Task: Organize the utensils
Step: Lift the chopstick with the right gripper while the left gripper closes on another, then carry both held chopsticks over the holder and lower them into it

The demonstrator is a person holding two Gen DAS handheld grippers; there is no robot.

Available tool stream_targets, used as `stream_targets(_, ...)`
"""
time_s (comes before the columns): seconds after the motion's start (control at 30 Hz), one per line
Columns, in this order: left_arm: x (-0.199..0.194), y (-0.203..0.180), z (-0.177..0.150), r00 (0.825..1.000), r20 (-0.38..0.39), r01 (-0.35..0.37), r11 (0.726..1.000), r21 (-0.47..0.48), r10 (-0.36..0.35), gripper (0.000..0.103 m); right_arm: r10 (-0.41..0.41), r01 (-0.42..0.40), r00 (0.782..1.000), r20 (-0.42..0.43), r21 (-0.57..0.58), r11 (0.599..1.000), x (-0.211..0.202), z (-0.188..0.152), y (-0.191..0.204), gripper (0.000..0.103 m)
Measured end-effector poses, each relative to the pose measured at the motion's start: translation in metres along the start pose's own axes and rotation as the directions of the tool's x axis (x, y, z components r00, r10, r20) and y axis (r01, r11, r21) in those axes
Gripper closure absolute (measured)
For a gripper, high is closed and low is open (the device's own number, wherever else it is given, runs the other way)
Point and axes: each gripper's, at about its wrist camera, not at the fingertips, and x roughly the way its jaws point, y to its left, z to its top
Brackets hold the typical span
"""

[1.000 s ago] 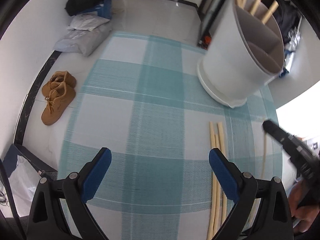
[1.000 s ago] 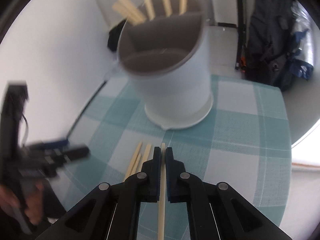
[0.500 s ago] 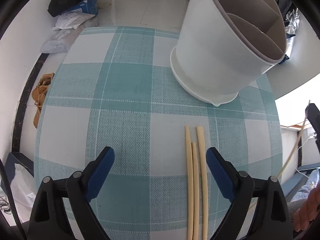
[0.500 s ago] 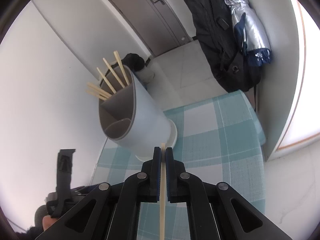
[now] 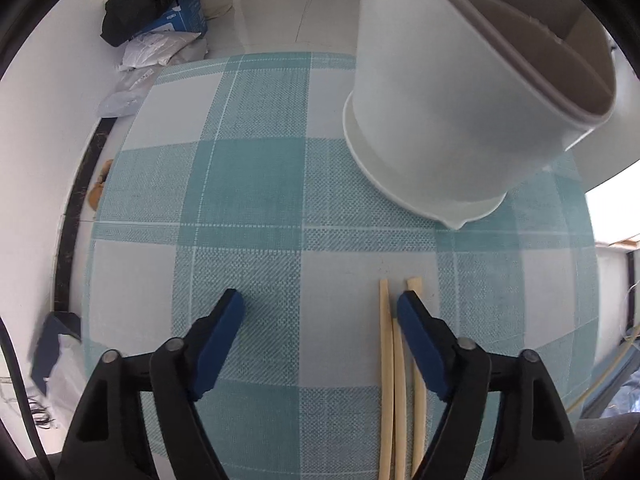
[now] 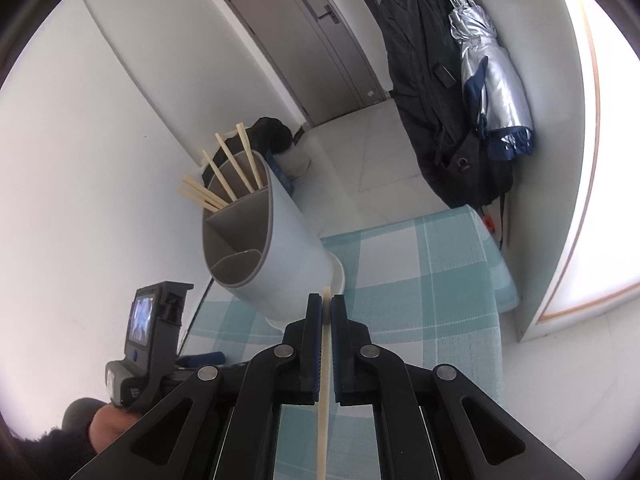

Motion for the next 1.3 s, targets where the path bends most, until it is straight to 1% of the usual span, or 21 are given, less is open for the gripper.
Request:
stream_targets(0.03,-0.001,-0.003,-0.001,1.0,-0.011,-0.002,1.0,0.012,0.003,0.036,0.001,-0.001,1.0,0.001,0.0,1.0,0.0,0.0,0.0,0.099)
stream_targets(0.1,-0.004,-0.005,-0.003,1.0,-0.029,-0.004,1.0,0.027,0.005,0.045,0.005,-0.005,1.0,0.0,0.004,1.0,-0.001,0.0,0.0,0.099)
stream_targets(0.13,-0.005,-0.006,-0.003,0.999,-0.035,-0.009,0.999,0.035,0.01,0.047,0.004,-0.004,1.0,-0.001,0.004,1.0,-0.001,0.0,0.001,0.099)
stream_targets(0.2,-0.006,-0.008,-0.003,0.999,-0.042,-0.015,0.999,0.044,0.017,0.055,-0.003,0.003,1.0,-0.001,0.006,1.0,-0.002,0.0,0.001,0.099)
stream_targets(0.3,-0.006,-0.009,-0.003,0.999,-0.044,-0.023,0.999,0.042,0.025,0.061,-0.003,0.003,1.0,0.004,0.004,1.0,-0.004,-0.001,0.002,0.099)
stream_targets(0.4,-0.006,-0.007,-0.005,0.999,-0.035,-0.034,0.998,0.046,0.035,0.061,-0.002,0.002,1.0,0.001,0.004,1.0,-0.005,-0.002,0.003,0.099)
stream_targets(0.5,-0.004,0.001,0.001,0.999,-0.029,-0.027,0.999,0.038,0.028,0.061,-0.008,0.008,1.0,-0.003,-0.001,1.0,-0.006,-0.004,0.004,0.099)
stream_targets(0.67,-0.003,0.011,0.005,0.998,-0.014,-0.056,0.998,0.039,0.056,0.061,-0.013,0.013,1.0,-0.003,-0.006,1.0,-0.008,-0.006,0.004,0.099)
stream_targets(0.73,-0.004,0.015,0.005,0.997,-0.016,-0.069,0.997,0.036,0.07,0.061,-0.014,0.014,1.0,-0.001,-0.003,1.0,-0.008,-0.006,0.004,0.099)
stream_targets(0.8,-0.004,0.017,0.003,0.998,-0.027,-0.061,0.998,0.019,0.061,0.062,-0.017,0.017,1.0,0.0,-0.002,1.0,-0.008,-0.005,0.004,0.099)
stream_targets(0.87,-0.004,0.016,0.002,0.997,-0.028,-0.066,0.998,0.006,0.066,0.062,-0.018,0.018,1.0,-0.001,0.0,1.0,-0.008,-0.005,0.004,0.099)
stream_targets(0.93,-0.006,0.009,0.0,0.995,-0.018,-0.094,0.996,0.001,0.094,0.062,-0.02,0.02,1.0,-0.003,0.0,1.0,-0.007,-0.005,0.005,0.099)
stream_targets(1.0,-0.006,0.001,-0.001,0.996,-0.006,-0.091,0.996,0.014,0.091,0.062,-0.019,0.019,1.0,-0.003,-0.001,1.0,-0.006,-0.005,0.006,0.099)
stream_targets(1.03,-0.006,-0.001,-0.001,0.996,0.002,-0.092,0.996,0.018,0.092,0.064,-0.019,0.019,1.0,-0.003,-0.003,1.0,-0.006,-0.005,0.006,0.099)
stream_targets(1.1,-0.007,0.001,0.0,0.999,-0.004,-0.033,0.999,-0.007,0.033,0.09,-0.018,0.018,1.0,-0.003,-0.004,1.0,-0.007,-0.006,0.007,0.099)
stream_targets(1.13,-0.007,-0.001,0.001,1.0,-0.008,-0.015,1.0,-0.014,0.015,0.094,-0.017,0.017,1.0,-0.003,-0.007,1.0,-0.007,-0.007,0.008,0.099)
stream_targets(1.17,-0.007,-0.004,0.001,1.0,-0.009,-0.014,1.0,-0.006,0.014,0.1,-0.019,0.019,1.0,-0.003,-0.011,1.0,-0.007,-0.007,0.009,0.099)
stream_targets(1.23,-0.007,-0.006,0.004,1.0,-0.009,-0.017,1.0,0.001,0.017,0.101,-0.018,0.018,1.0,-0.005,-0.011,1.0,-0.007,-0.007,0.009,0.099)
stream_targets(1.3,-0.007,-0.003,0.006,1.0,-0.006,-0.004,1.0,-0.003,0.004,0.102,-0.02,0.02,1.0,-0.004,-0.017,1.0,-0.007,-0.007,0.011,0.099)
